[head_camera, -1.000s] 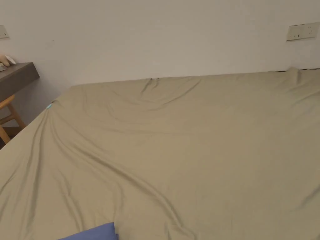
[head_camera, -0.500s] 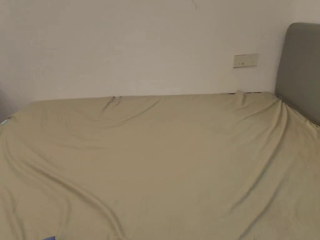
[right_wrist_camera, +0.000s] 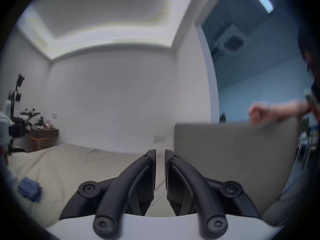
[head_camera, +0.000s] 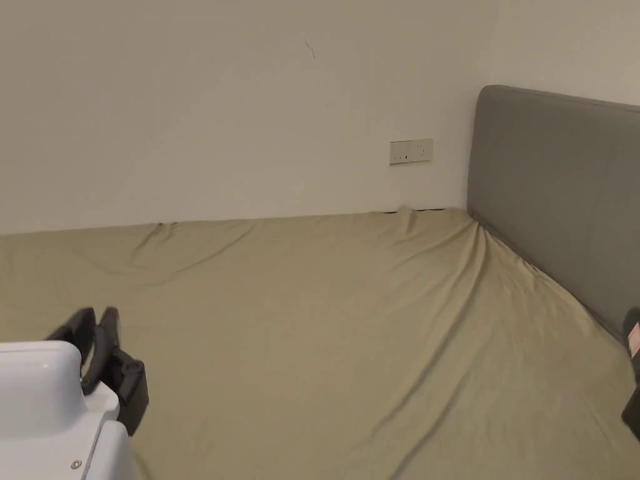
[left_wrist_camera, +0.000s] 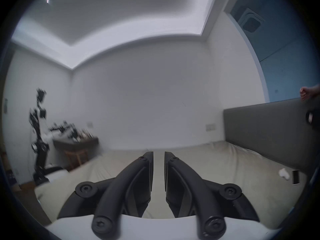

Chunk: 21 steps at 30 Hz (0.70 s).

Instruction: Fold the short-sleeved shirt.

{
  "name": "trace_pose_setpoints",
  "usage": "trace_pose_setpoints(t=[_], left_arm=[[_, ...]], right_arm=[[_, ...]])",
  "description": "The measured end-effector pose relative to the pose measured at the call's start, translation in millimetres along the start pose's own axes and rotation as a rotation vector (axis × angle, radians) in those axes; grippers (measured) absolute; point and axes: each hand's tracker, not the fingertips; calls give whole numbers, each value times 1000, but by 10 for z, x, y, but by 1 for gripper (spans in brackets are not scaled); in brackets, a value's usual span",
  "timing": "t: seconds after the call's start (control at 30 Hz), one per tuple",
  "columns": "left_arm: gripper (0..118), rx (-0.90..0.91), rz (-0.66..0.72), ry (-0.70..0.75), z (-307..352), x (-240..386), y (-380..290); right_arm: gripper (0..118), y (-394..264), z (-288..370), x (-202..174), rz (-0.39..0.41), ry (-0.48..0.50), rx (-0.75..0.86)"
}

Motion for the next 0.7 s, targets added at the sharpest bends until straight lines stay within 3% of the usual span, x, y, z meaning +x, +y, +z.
trace_pose_setpoints(t=[0.1,0.3,0.7], left_arm=[[15,79,23,12,135,10,11],[15,44,87,-7,173,-67,-135],[15,24,138,-66,136,-125,-144]], right_arm=[[14,136,2,-96,30,-38,79],[14,-30,0,-300,85,12,47],[14,-71,-30,-512,79,101,3]])
